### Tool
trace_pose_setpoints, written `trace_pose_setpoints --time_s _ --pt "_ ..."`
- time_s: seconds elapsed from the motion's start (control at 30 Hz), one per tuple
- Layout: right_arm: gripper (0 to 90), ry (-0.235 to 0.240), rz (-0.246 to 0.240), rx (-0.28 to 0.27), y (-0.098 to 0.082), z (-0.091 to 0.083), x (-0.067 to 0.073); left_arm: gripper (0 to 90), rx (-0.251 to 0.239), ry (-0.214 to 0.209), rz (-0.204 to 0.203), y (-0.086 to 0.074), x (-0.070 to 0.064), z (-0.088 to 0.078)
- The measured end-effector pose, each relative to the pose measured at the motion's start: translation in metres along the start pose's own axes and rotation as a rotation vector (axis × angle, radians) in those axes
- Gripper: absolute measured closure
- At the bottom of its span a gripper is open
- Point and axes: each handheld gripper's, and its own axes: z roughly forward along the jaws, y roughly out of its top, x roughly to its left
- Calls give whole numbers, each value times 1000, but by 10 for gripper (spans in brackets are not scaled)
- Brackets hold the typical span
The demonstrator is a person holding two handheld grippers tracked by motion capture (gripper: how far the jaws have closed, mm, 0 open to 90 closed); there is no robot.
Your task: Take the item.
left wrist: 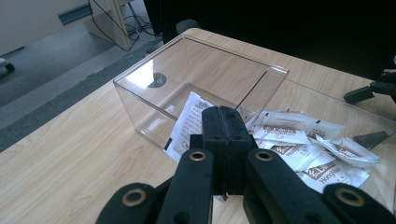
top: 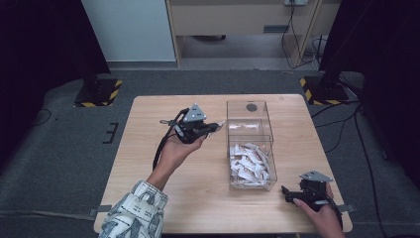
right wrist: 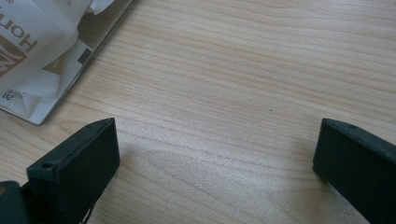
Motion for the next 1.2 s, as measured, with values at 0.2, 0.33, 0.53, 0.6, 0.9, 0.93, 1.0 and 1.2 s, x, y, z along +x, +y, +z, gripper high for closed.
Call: trace_pose_setpoints --time_s 0.2,0.33,0.53,0.6,0.9,0.93,1.0,1.2 --pt "8 0 0 0 0 0 0 899 7 4 2 -1 1 0" --pt "8 0 0 0 0 0 0 899 10 7 2 -2 3 -1" --pt "8 1 0 0 0 0 0 900 14 15 -6 -6 8 -1" --pt "7 0 0 1 0 0 0 899 18 17 -5 -6 8 -2" --pt "8 0 0 0 0 0 0 900 33 31 -18 -15 16 -2" --pt "7 0 0 0 0 0 0 900 33 33 -20 -16 17 -2" --pt "8 0 0 0 0 0 0 900 40 36 -18 -18 18 -1" --pt "7 0 0 0 0 0 0 900 62 37 -25 -27 20 3"
